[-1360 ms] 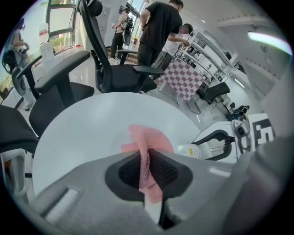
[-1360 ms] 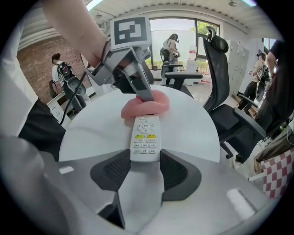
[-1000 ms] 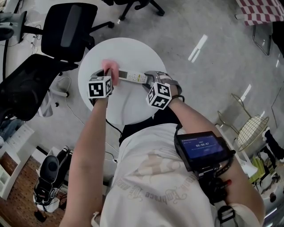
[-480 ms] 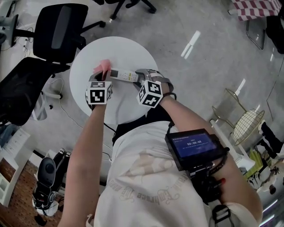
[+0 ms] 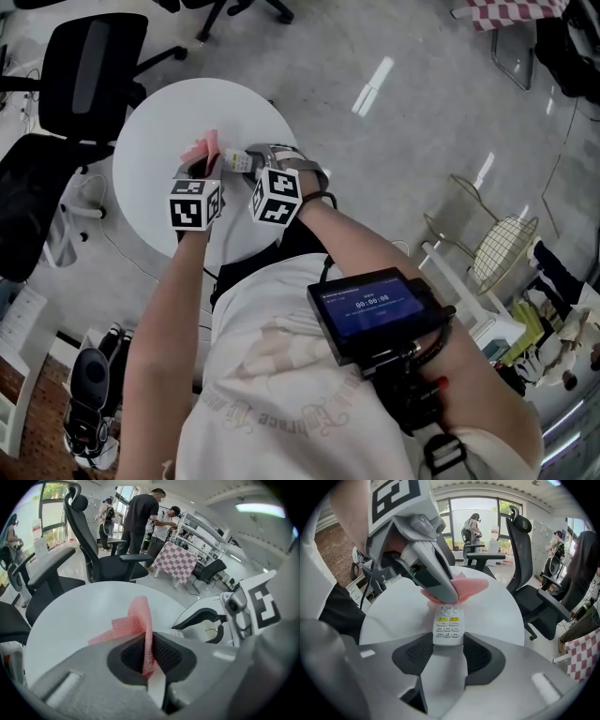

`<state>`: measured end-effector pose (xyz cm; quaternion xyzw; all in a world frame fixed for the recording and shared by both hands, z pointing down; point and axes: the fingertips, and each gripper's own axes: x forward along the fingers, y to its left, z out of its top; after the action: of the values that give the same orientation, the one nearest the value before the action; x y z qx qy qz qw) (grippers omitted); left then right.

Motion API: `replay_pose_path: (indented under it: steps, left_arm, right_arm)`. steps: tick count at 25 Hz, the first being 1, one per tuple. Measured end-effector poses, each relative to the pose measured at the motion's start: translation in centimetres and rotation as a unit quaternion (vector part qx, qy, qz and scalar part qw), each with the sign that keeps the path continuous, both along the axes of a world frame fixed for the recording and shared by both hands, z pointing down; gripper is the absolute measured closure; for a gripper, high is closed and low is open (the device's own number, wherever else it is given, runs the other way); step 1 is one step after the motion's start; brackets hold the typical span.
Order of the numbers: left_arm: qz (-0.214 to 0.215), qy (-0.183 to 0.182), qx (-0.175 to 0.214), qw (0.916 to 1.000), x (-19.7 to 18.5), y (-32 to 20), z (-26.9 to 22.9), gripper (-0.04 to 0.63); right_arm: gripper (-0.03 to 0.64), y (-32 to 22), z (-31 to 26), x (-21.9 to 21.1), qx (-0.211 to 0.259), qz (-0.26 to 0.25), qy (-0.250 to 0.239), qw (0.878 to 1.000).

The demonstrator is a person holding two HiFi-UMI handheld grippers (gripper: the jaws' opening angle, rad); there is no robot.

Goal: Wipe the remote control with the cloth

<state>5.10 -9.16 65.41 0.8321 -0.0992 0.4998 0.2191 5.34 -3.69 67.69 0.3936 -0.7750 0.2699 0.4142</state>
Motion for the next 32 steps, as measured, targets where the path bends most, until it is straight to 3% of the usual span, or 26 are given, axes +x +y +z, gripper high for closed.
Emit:
replay_pose_path:
  steps: [7, 11, 13, 16, 20, 24, 28, 32]
  left_arm:
    - [0.019, 0.021, -0.043, 0.9987, 1.7, 3.2, -0.1, 0.568]
    - [0.043, 0.067, -0.12, 0.9895, 3.3, 6.0, -1.2, 0.568]
    - [0.044, 0.071, -0.14, 0.9866, 3.7, 6.8, -1.3, 0.568]
    - [0.046, 0.059, -0.136, 0.9879, 3.6, 6.8, -0.7, 0.569]
    - [0.07, 0.047, -0.1, 0.9914, 3.0, 5.9, -0.4, 0.569]
    - [0.058, 0.039, -0.071, 0.995, 1.8, 3.8, -0.3, 0.571]
    - [0.003, 0.027, -0.044, 0.9986, -0.4, 0.5, -0.2, 0.569]
    - [-0.071, 0.057, -0.047, 0.9948, -2.5, -1.5, -1.9, 0.569]
  right_arm:
    - [0.407, 0.0, 0.1, -0.1, 0.002, 0.0, 0.004, 1.0]
    - [0.407, -0.2, 0.0, -0.4, 0.011, -0.012, 0.009, 1.0]
    - [0.407, -0.2, 0.0, -0.7, 0.013, -0.016, 0.009, 1.0]
    - [0.407, 0.1, 0.2, -0.7, 0.013, -0.014, 0.007, 1.0]
    - [0.407, 0.1, 0.1, -0.6, 0.012, -0.019, 0.007, 1.0]
    - [0.407, 0.1, 0.1, -0.7, 0.012, -0.021, 0.004, 1.0]
    - [0.407, 0.3, 0.3, -0.5, 0.013, -0.025, 0.006, 1.0]
    - [0.403, 0.7, 0.6, -0.2, 0.011, -0.029, 0.01, 0.999]
